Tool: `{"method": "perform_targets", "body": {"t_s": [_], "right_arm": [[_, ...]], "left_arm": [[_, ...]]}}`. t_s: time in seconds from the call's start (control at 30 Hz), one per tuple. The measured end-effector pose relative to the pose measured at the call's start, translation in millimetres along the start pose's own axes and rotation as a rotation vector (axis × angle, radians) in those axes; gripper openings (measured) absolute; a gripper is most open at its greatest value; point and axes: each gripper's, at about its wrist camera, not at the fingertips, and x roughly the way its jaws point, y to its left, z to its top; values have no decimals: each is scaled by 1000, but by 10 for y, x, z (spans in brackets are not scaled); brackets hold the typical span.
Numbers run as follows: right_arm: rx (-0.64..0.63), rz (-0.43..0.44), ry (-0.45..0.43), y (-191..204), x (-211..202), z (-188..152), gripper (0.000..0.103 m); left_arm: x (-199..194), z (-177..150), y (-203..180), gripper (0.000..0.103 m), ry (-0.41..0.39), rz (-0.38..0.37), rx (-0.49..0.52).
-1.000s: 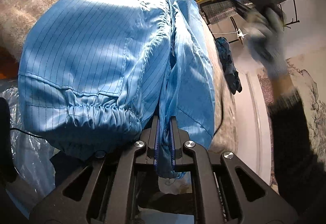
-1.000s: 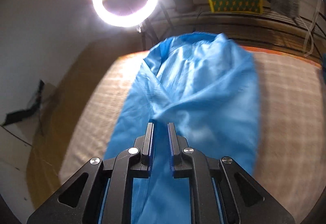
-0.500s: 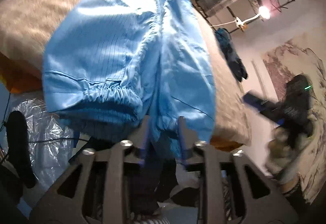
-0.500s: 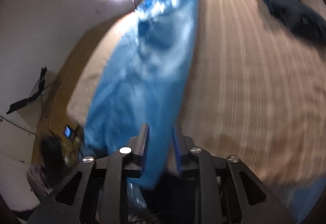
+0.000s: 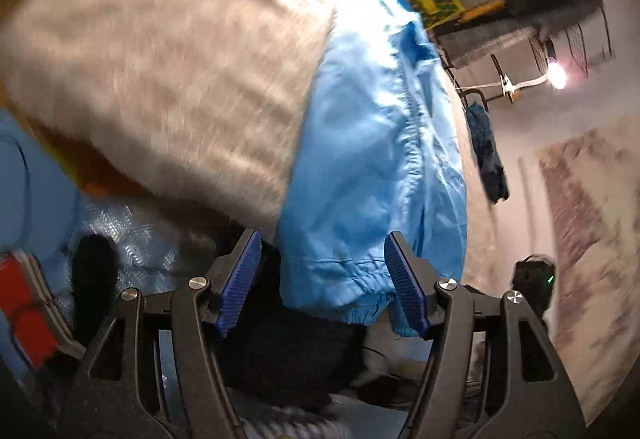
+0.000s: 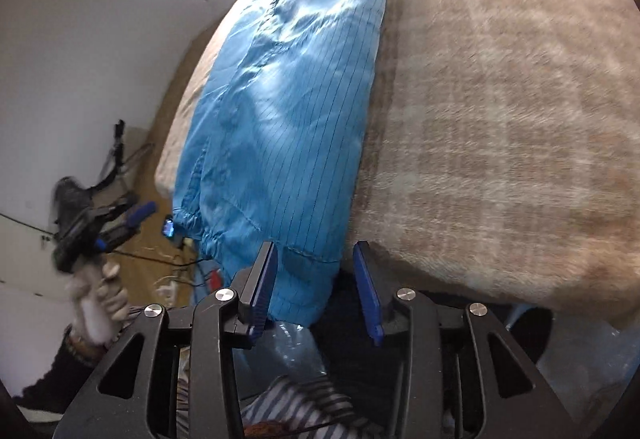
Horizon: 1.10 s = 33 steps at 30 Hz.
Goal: Fold large clothes
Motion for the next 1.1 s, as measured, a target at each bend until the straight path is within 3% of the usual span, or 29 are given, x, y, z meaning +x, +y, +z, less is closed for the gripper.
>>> {"method": "perform_targets", "body": {"t_s": [0.17, 0.4, 0.47, 0.5, 0.57, 0.63, 0.7, 0.73, 0.77, 0.93, 1.1], "right_arm": [[58, 118, 1, -118, -9, 15, 40], [22, 167, 75, -56, 94, -101, 40], [21, 167, 90, -32, 164, -101, 40], [27, 172, 96, -42, 189, -107, 40], [31, 178, 106, -41, 271, -72, 40], [29, 181, 113, 7, 265, -24, 40], [22, 205, 130, 55, 302, 0, 32], [12, 221, 138, 57, 312, 18, 12], [4, 232, 145, 85, 341, 26, 5], [-70, 263, 94, 208, 135, 43, 3], [-72, 220, 71, 65, 4, 2, 3]], "left_arm": [[318, -5, 131, 66, 80, -59, -50], [471, -67, 30, 66, 133, -84, 0], [500, -91, -2, 57, 137, -61, 14], [522, -109, -16, 45, 141, -45, 28], [542, -117, -45, 36, 147, -49, 34], [540, -125, -90, 21, 147, -53, 44], [523, -131, -164, 12, 155, -48, 76], [503, -134, -203, 7, 157, -58, 87], [465, -135, -230, 7, 154, -70, 95], [148, -195, -434, 4, 100, -151, 120], [221, -314, -379, 4, 117, -115, 110]]}}
